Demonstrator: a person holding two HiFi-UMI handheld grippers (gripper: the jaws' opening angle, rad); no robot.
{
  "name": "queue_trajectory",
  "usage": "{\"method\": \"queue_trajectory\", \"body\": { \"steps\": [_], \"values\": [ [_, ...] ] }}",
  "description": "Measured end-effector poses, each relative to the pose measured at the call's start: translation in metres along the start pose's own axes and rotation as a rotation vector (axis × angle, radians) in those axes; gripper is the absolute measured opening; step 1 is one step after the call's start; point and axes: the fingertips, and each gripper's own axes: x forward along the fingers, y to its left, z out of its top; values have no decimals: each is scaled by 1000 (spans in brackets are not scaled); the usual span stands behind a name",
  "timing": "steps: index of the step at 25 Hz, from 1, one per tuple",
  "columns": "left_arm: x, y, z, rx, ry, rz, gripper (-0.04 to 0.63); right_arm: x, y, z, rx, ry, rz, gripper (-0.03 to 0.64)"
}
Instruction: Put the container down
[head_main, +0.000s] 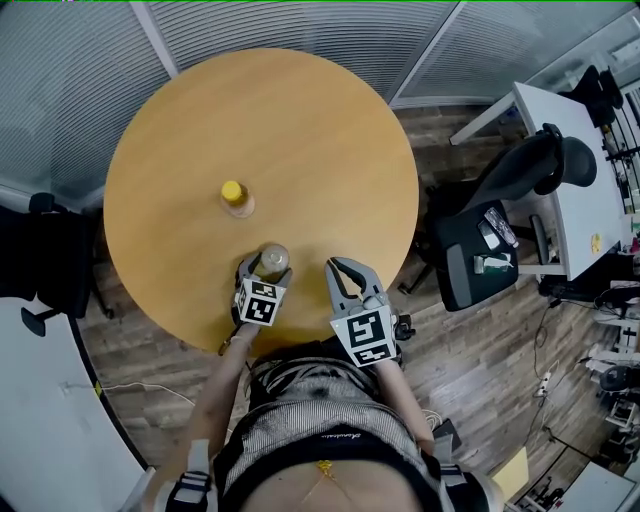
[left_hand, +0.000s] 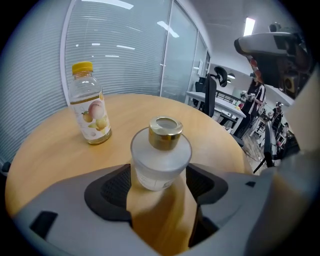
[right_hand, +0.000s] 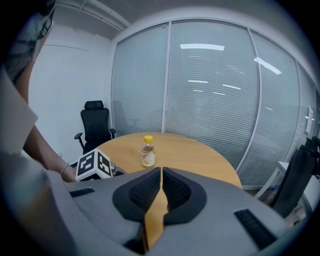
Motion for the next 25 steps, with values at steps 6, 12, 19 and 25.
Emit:
{"method": "queue_trajectory", "body": {
  "steps": [6,12,19,25],
  "values": [
    [-11,-2,-10,-14,6,8,344,-2,2,-1,-1,-10,15,25],
    [-23,-2,-14,-36,-4,27,344,-5,4,-1,-14,-17,28,25],
    [-34,-3,-14,-61,-23,40,342,-8,7,-1,-25,-23,49,25],
    [-53,-3,-12,-109,-61,69,187,-8,11,-2,-40,-23,79,25]
  ]
}}
